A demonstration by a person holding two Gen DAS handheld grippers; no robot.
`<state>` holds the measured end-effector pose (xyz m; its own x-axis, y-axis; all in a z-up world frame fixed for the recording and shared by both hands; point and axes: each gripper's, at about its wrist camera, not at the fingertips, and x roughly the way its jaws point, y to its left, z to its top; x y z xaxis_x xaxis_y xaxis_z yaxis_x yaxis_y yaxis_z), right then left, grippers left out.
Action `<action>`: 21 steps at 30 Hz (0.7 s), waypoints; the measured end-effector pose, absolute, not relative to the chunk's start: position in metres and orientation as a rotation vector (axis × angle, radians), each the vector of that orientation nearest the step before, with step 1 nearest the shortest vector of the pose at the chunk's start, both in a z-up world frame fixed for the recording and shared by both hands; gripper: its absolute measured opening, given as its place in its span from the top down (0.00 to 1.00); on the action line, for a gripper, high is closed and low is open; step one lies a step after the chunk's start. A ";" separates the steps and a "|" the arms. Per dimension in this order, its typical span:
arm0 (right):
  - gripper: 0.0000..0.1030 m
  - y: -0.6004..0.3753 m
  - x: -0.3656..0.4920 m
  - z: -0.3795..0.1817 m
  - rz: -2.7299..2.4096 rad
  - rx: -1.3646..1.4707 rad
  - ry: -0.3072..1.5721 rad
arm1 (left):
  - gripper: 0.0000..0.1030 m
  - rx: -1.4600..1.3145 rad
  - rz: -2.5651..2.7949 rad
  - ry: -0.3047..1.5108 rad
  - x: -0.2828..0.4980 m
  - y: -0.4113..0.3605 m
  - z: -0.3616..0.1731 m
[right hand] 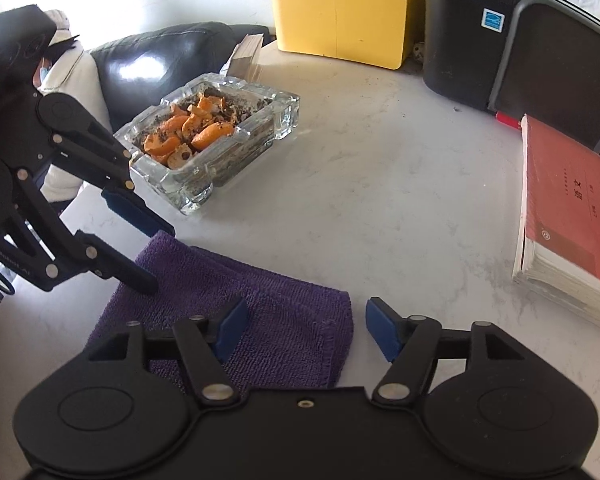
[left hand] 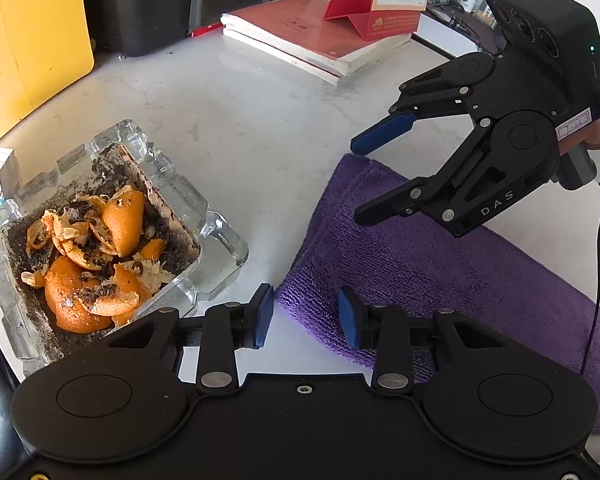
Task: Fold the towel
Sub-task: 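Move both grippers to one end of the folded towel, then grasp the towel end with the left gripper while the right gripper grasps beside it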
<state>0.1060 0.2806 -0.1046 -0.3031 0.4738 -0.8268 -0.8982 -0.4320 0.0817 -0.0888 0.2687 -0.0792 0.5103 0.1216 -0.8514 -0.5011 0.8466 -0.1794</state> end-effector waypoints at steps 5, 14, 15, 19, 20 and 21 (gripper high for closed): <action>0.68 0.287 0.106 -0.100 1.879 -0.989 0.698 | 0.89 -0.465 0.384 0.964 -0.090 0.272 -0.080; 0.93 0.283 0.091 -0.090 1.858 -1.055 0.667 | 0.95 -0.453 0.349 0.943 -0.091 0.270 -0.076; 0.93 0.280 0.091 -0.086 1.846 -1.044 0.665 | 0.95 -0.450 0.346 0.938 -0.092 0.270 -0.074; 0.93 0.269 0.091 -0.070 1.802 -1.017 0.657 | 0.95 -0.438 0.318 0.908 -0.095 0.266 -0.063; 0.93 0.265 0.091 -0.066 1.789 -1.015 0.654 | 0.95 -0.435 0.306 0.899 -0.095 0.265 -0.060; 0.93 0.262 0.090 -0.062 1.776 -1.014 0.649 | 0.95 -0.433 0.298 0.892 -0.096 0.263 -0.057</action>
<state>0.0904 0.2616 -0.0616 -0.1993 0.4741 -0.8576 -0.9153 -0.4027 -0.0099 -0.0956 0.2634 -0.0571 0.5961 0.0712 -0.7997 -0.4239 0.8738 -0.2382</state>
